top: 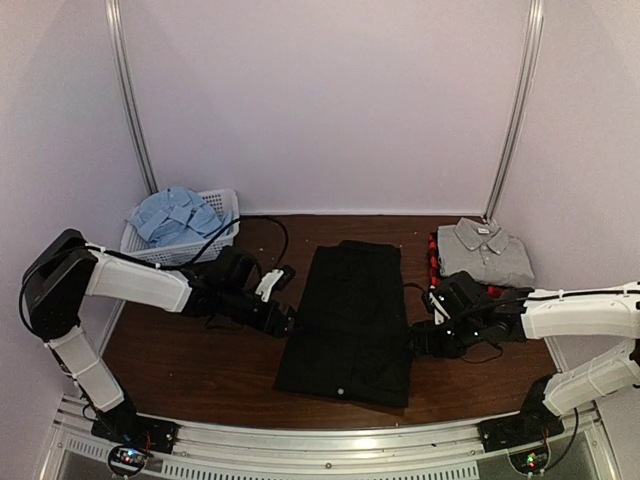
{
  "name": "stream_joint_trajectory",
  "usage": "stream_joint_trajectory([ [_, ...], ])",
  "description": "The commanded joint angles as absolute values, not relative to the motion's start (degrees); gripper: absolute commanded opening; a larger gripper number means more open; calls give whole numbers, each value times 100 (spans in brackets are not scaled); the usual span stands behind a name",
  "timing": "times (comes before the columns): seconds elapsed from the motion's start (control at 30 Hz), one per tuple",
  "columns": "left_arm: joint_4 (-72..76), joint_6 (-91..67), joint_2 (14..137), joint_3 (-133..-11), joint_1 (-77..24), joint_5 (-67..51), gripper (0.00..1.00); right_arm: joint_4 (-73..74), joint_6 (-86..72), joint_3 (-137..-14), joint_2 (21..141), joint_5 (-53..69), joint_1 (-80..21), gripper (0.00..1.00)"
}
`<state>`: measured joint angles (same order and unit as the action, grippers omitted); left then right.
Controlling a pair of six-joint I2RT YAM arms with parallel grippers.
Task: Fold and stack the long sleeve shirts
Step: Fold the rectangle-folded shirt at the center of the board, then adjust the 2/3-rectangle-folded shirt at the center of the board.
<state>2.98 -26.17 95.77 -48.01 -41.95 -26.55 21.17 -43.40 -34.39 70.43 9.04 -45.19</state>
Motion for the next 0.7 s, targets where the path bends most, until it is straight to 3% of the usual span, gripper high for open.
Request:
stream_joint_trajectory([
  [0.0,647,-2589,9701,-4755,-4148,-3031,77,1530,-4553,-3170,7075,1156,-4530,65],
  [0.1,695,-2567,9868,-4771,-4148,-3182,76,1242,-4611,-3007,7110,1325,-4541,64],
  [0.27,813,-2543,10141,-4789,-4148,-3266,66,944,-4613,-2929,7318,1471,-4569,59],
  [0.53,1024,-2540,10243,-4773,-4148,-3444,39,626,-4630,-2839,7473,1671,-4616,40],
  [0.67,1078,-2537,10228,-4753,-4148,-3511,21,511,-4623,-2802,7506,1722,-4632,24],
])
